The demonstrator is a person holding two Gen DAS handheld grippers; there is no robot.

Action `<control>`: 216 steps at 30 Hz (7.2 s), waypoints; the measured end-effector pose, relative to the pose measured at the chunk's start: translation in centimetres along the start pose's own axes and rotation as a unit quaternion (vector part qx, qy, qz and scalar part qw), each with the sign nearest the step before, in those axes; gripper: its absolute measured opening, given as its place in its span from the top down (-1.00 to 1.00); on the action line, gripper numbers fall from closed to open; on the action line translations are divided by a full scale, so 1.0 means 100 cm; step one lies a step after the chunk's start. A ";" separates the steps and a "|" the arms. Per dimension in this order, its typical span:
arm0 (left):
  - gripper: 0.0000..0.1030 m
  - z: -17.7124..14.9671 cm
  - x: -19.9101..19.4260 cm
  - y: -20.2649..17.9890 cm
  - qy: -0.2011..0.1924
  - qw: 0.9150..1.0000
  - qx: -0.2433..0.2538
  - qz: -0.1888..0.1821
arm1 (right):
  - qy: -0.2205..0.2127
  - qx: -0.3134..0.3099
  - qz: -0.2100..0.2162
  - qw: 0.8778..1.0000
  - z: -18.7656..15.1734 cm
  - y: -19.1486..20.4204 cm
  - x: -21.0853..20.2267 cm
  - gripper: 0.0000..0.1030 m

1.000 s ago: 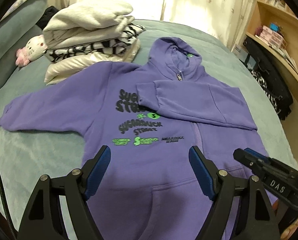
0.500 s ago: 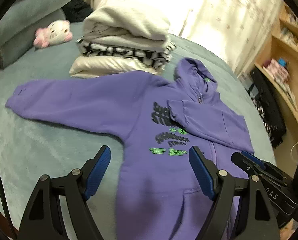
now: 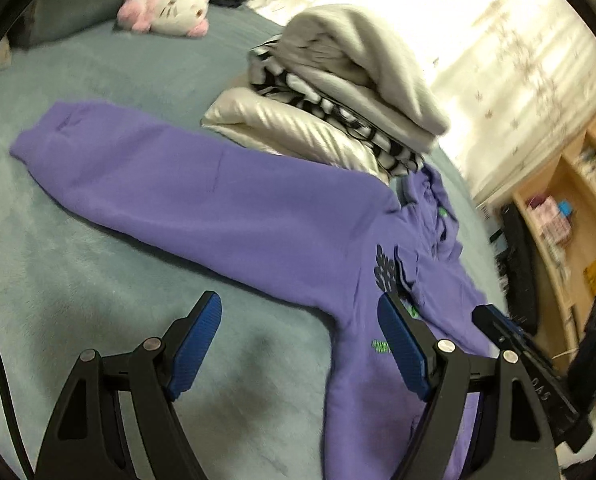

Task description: Fold large clothes

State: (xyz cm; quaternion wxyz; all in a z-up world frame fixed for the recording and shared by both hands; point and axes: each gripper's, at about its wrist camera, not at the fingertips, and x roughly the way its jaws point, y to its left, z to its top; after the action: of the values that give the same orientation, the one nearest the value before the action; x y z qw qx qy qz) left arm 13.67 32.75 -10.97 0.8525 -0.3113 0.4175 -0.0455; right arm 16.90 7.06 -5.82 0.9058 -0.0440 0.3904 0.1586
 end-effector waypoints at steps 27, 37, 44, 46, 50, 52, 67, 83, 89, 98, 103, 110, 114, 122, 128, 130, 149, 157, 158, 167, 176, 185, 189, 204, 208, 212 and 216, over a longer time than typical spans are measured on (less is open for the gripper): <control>0.87 0.066 0.028 0.156 -0.075 0.976 -0.202 0.039 | 0.051 0.025 0.037 0.998 -0.007 0.024 0.062 0.29; 0.89 0.090 -0.025 -0.034 -0.136 0.990 0.010 0.033 | 0.022 0.084 0.054 0.995 -0.007 -0.023 0.023 0.29; 0.89 0.056 -0.002 -0.173 -0.104 0.987 0.123 -0.016 | -0.027 0.134 0.035 0.990 -0.015 -0.088 -0.027 0.29; 0.89 0.039 0.020 -0.203 -0.083 0.986 0.146 -0.018 | -0.036 0.148 0.023 0.988 -0.019 -0.109 -0.038 0.29; 0.89 -0.002 0.071 -0.238 -0.035 0.983 0.179 -0.010 | -0.044 0.168 -0.010 0.985 -0.029 -0.149 -0.054 0.29; 0.89 -0.025 0.102 -0.247 0.000 0.982 0.191 -0.002 | -0.036 0.181 -0.028 0.982 -0.038 -0.171 -0.058 0.29; -0.71 -0.091 0.159 -0.228 0.090 0.978 0.186 -0.021 | 0.004 0.207 -0.020 0.978 -0.076 -0.206 -0.051 0.29; -0.71 -0.085 0.056 -0.171 0.029 0.983 0.180 -0.013 | 0.025 0.110 0.026 0.993 -0.055 -0.152 -0.030 0.28; -0.71 -0.076 0.044 -0.126 0.014 0.989 0.146 0.023 | 0.048 -0.016 0.021 0.998 -0.040 -0.096 0.000 -0.03; -0.71 -0.073 0.054 -0.088 0.026 0.993 0.108 0.034 | 0.085 -0.202 -0.055 0.974 -0.043 -0.027 0.061 -0.03; -0.71 -0.075 0.055 -0.087 0.026 0.993 0.109 0.039 | 0.068 -0.243 -0.086 0.964 -0.038 -0.017 0.077 0.88; -0.71 -0.076 0.057 -0.091 0.023 0.992 0.119 0.043 | -0.080 -0.058 -0.033 0.995 0.033 -0.084 -0.019 0.88; -0.71 -0.079 0.058 -0.096 0.024 0.991 0.127 0.041 | -0.110 0.130 -0.027 0.985 0.027 -0.185 -0.056 0.86; -0.71 -0.073 0.074 -0.113 0.041 0.988 0.144 0.033 | 0.103 0.314 0.001 0.944 -0.072 -0.299 0.004 0.48; -0.71 -0.023 0.103 -0.135 0.036 0.986 0.161 0.033 | 0.085 0.333 0.019 0.939 -0.089 -0.322 -0.009 0.38; -0.71 0.000 0.121 -0.140 0.035 0.986 0.158 0.035 | 0.075 0.331 0.022 0.940 -0.085 -0.327 -0.010 0.33; 0.59 0.050 0.239 -0.164 0.094 0.976 0.194 0.030 | 0.087 0.284 0.018 0.955 -0.051 -0.349 0.056 0.32; 0.75 0.057 0.189 -0.200 0.038 0.945 0.320 0.053 | 0.067 0.226 0.048 0.971 -0.041 -0.322 0.065 0.31; 0.75 0.058 0.190 -0.197 0.038 0.943 0.326 0.059 | 0.064 0.216 0.048 0.973 -0.040 -0.315 0.066 0.31; 0.48 0.038 0.235 -0.171 0.041 0.926 0.360 0.105 | 0.088 0.128 -0.018 0.988 -0.037 -0.284 0.084 0.32; -0.27 0.060 0.192 -0.143 0.061 0.963 0.253 0.069 | 0.058 0.218 0.007 0.974 -0.044 -0.351 0.048 0.32; -0.28 0.007 0.191 -0.139 0.119 0.956 0.256 0.076 | 0.076 0.241 0.003 0.967 -0.052 -0.355 0.066 0.31; 0.53 -0.004 0.199 -0.137 0.112 0.962 0.237 0.070 | 0.071 0.250 -0.007 0.966 -0.053 -0.364 0.060 0.31; 0.76 -0.008 0.184 -0.128 0.050 0.959 0.262 0.094 | 0.008 0.202 -0.037 0.979 -0.034 -0.345 0.077 0.93; 0.23 -0.004 0.184 -0.127 0.053 0.962 0.241 0.117 | 0.052 0.216 -0.059 0.973 -0.042 -0.351 0.094 0.81; -0.07 0.010 0.159 -0.122 0.043 0.971 0.199 0.123 | 0.045 0.243 -0.064 0.967 -0.041 -0.356 0.069 0.75; 0.10 0.021 0.132 -0.131 -0.005 0.980 0.176 0.095 | 0.004 0.232 -0.028 0.972 -0.033 -0.340 0.038 0.75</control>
State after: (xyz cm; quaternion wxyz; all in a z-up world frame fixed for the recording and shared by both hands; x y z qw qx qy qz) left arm 26.15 18.79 -11.63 0.8964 -0.1153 0.4264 -0.0358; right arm 28.01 -24.83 -12.40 0.8939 0.1556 0.4187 0.0379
